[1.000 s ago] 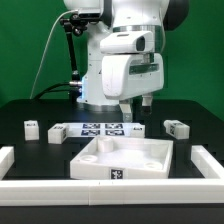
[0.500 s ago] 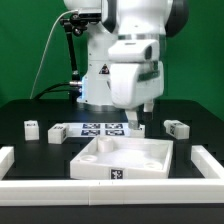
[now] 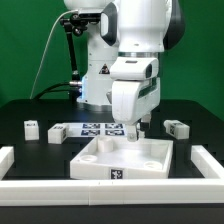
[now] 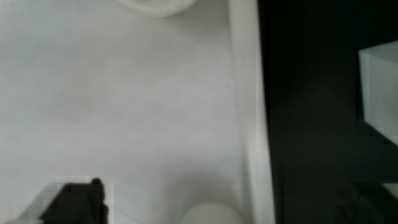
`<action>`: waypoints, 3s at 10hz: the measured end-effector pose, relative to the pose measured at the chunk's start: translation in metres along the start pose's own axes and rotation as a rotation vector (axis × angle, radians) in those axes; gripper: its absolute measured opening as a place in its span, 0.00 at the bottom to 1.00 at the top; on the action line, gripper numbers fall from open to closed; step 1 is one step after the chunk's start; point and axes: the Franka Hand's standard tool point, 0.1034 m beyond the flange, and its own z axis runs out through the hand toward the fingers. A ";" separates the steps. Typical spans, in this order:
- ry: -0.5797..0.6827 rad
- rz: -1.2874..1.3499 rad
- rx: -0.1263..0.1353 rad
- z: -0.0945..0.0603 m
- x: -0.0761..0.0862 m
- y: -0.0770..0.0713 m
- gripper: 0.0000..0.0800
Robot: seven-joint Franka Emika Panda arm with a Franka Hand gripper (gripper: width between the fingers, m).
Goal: Assemble one leg
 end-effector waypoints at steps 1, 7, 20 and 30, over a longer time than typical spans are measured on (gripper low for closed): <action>0.000 0.000 0.000 0.000 0.000 0.000 0.81; -0.021 -0.046 0.054 0.030 -0.002 -0.013 0.81; -0.023 -0.030 0.057 0.031 -0.007 -0.012 0.07; -0.022 -0.404 0.059 0.031 -0.002 -0.003 0.07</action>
Offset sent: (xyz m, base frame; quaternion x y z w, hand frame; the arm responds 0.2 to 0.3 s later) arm -0.0064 0.0034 -0.0234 0.0058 0.0044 -0.0616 0.9981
